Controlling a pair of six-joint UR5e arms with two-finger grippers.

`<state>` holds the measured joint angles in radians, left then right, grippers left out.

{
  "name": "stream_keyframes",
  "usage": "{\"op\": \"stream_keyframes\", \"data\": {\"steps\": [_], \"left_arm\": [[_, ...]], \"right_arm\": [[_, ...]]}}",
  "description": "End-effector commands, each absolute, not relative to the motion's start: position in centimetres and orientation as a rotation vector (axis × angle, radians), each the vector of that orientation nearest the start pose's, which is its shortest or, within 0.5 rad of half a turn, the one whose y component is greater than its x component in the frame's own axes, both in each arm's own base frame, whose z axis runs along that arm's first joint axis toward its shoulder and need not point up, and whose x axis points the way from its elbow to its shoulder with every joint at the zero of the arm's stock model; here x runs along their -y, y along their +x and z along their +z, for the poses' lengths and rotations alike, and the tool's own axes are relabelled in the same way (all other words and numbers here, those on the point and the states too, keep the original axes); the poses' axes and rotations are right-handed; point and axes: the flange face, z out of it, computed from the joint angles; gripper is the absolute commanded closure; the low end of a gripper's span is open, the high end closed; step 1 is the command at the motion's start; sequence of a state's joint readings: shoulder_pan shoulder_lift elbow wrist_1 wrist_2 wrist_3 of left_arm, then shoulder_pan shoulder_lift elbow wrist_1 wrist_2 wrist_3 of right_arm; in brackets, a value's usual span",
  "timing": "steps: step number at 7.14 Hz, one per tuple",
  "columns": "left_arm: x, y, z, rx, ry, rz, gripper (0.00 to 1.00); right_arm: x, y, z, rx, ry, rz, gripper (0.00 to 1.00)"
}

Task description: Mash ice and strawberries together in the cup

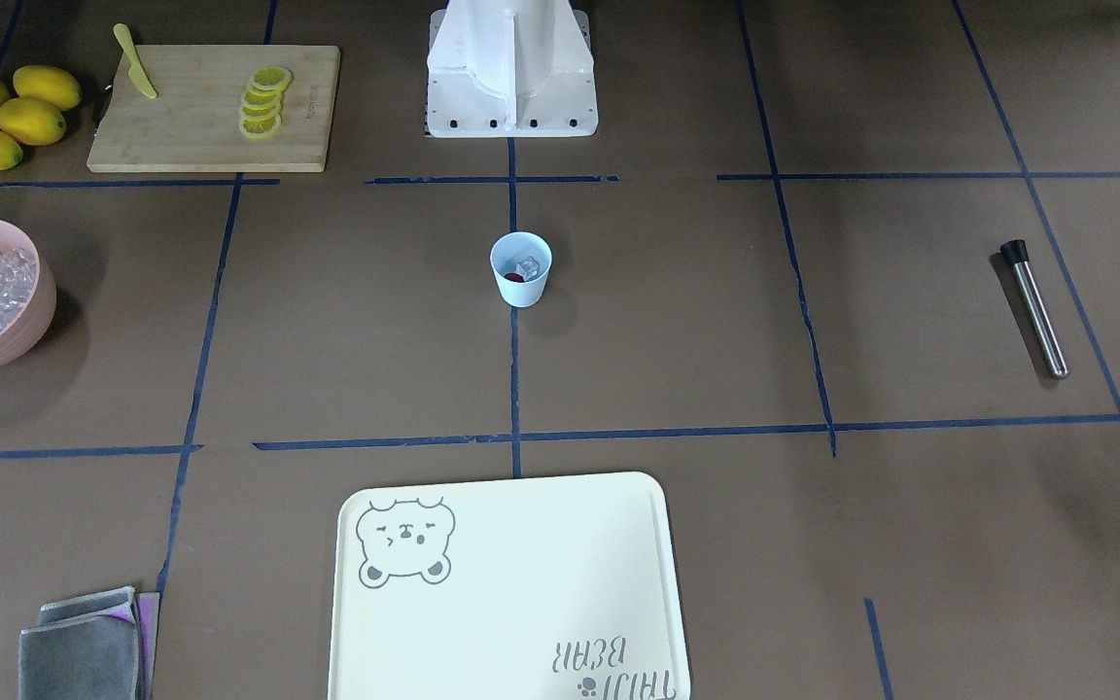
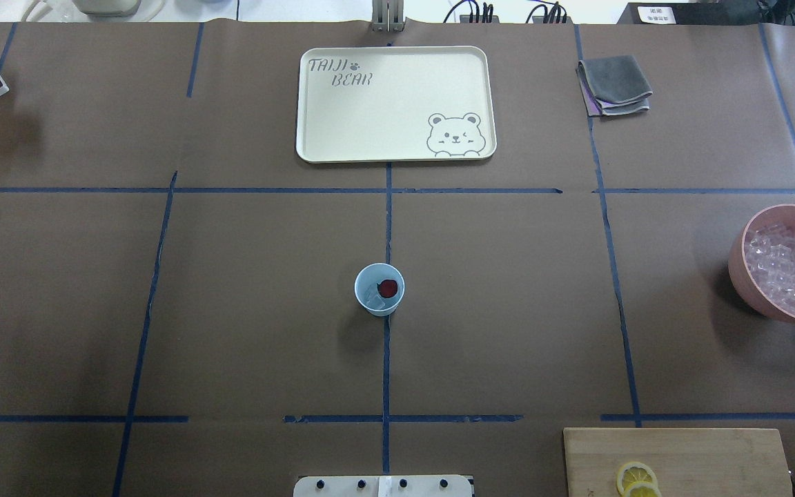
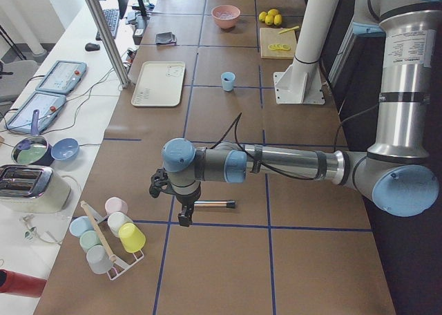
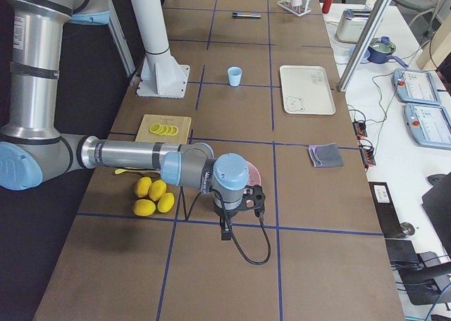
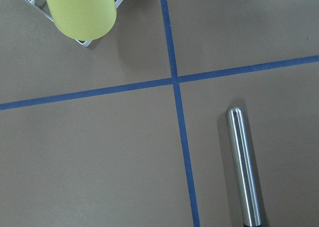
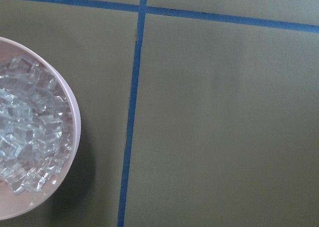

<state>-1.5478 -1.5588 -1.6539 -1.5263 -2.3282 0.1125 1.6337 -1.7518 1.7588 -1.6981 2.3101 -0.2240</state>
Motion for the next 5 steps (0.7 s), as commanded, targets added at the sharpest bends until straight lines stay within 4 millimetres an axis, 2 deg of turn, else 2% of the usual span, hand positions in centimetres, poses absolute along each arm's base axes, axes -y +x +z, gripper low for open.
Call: {"op": "stream_keyframes", "data": {"steps": [1,2,5], "left_arm": [[48.89,-5.36,63.03,-0.757,0.057,0.138,0.0],[48.32,-5.37,63.6,-0.757,0.047,0.134,0.0],[48.24,-5.36,63.61,-0.759,0.045,0.133,0.0]], "right_arm": [[40.09,9.16,66.25,0.748,-0.007,-0.109,0.0],[40.09,9.16,66.25,0.748,-0.007,-0.109,0.0],[40.09,9.16,66.25,0.748,-0.007,-0.109,0.0]]}}
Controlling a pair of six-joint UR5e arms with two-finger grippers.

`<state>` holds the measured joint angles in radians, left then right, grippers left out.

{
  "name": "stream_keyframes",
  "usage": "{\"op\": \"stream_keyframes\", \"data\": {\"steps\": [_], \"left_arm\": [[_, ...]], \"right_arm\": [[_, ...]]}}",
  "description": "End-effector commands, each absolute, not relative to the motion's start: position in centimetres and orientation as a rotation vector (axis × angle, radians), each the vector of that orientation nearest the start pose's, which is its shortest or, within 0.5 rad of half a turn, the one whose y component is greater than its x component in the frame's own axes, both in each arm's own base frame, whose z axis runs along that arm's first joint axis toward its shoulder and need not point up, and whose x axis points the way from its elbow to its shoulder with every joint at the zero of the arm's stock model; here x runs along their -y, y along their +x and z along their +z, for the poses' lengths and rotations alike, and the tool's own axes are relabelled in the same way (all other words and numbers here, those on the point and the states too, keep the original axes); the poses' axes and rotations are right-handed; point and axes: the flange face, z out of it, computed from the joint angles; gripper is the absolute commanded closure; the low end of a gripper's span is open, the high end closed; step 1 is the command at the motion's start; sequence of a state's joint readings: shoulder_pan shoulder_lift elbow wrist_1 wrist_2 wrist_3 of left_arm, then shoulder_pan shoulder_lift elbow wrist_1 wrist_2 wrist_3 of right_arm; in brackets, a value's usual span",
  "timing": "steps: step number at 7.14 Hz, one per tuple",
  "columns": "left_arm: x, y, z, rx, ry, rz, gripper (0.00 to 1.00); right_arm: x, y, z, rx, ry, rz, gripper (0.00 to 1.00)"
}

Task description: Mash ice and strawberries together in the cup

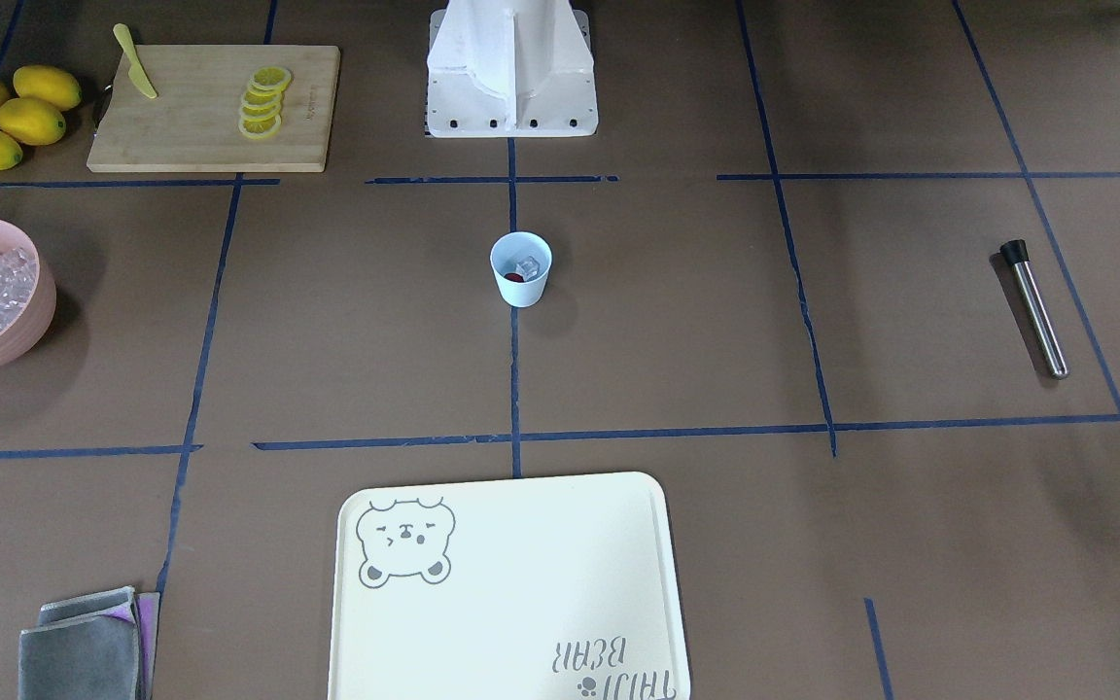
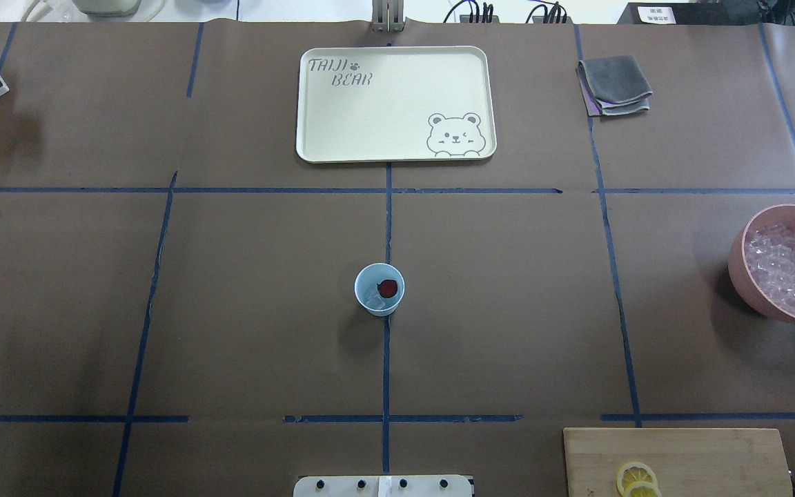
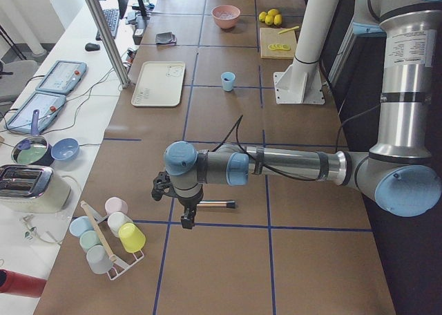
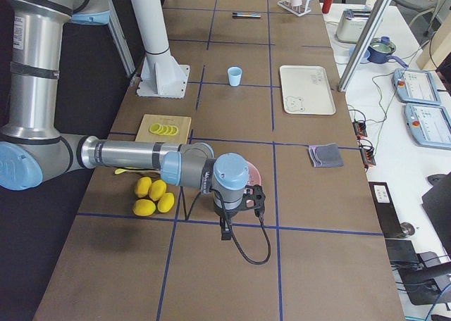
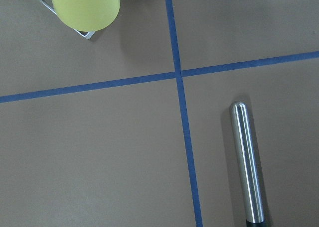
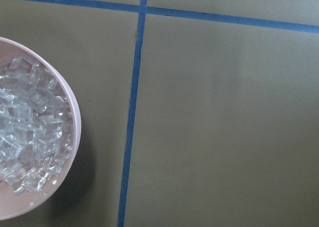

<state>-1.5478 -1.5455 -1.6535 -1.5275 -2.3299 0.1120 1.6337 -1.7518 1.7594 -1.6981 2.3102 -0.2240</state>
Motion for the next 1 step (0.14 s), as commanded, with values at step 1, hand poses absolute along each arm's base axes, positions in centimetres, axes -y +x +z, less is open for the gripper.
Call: {"op": "stream_keyframes", "data": {"steps": [1], "left_arm": [[48.24,-5.36,63.61,-0.759,0.045,0.133,0.0]], "right_arm": [[40.09,9.16,66.25,0.748,-0.007,-0.109,0.0]]}}
